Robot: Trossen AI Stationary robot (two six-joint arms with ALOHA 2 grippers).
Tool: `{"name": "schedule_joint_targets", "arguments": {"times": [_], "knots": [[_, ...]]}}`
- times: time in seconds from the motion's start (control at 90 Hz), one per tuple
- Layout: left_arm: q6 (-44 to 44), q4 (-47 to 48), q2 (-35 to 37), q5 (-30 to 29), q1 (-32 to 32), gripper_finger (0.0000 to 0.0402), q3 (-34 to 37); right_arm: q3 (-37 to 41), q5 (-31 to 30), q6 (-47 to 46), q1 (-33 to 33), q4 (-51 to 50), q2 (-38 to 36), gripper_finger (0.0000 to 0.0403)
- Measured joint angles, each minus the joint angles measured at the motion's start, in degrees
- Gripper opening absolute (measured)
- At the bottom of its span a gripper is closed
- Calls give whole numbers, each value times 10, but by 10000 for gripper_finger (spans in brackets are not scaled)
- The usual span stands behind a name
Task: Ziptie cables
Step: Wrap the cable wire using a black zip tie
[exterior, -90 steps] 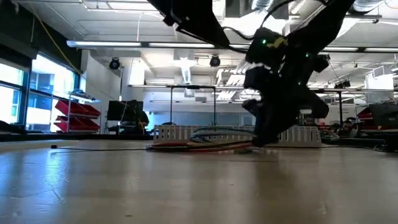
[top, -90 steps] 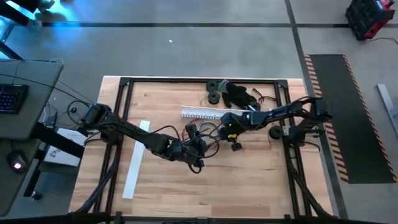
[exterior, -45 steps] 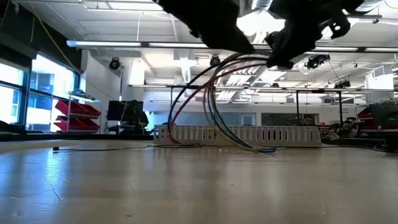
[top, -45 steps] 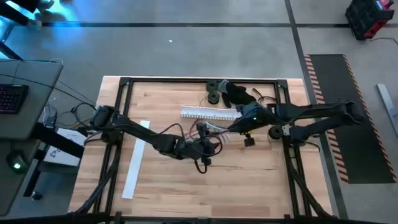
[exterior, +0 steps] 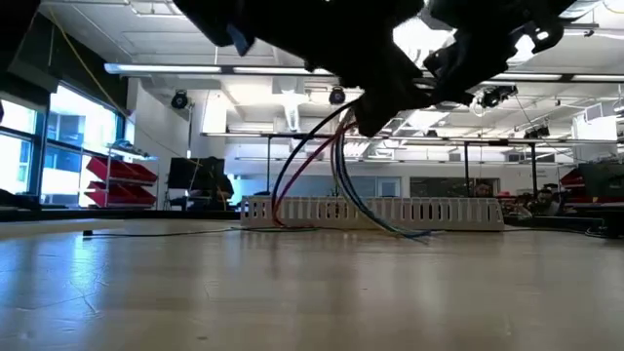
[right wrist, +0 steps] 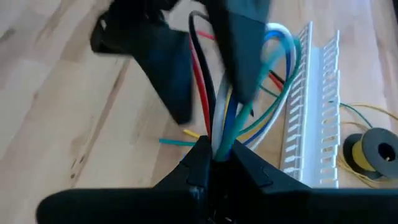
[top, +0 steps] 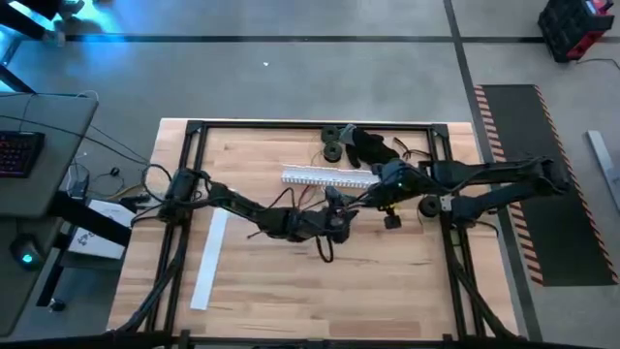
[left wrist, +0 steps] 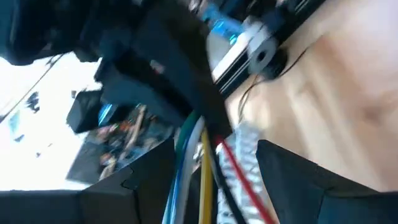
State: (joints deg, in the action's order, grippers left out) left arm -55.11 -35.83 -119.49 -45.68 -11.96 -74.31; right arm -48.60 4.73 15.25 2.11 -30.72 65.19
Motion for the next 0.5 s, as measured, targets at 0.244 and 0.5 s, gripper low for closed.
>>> {"name": "schedule_joint_targets", "arguments": {"times": [0.244,0.5], "knots": [[24,13,-17,-78,-1,210,-16,0,2,-7,0,-4,0,14],[76,54,-17,-244,-6,130,-12,0,-4,-31,-22,-37,0,14]]}}
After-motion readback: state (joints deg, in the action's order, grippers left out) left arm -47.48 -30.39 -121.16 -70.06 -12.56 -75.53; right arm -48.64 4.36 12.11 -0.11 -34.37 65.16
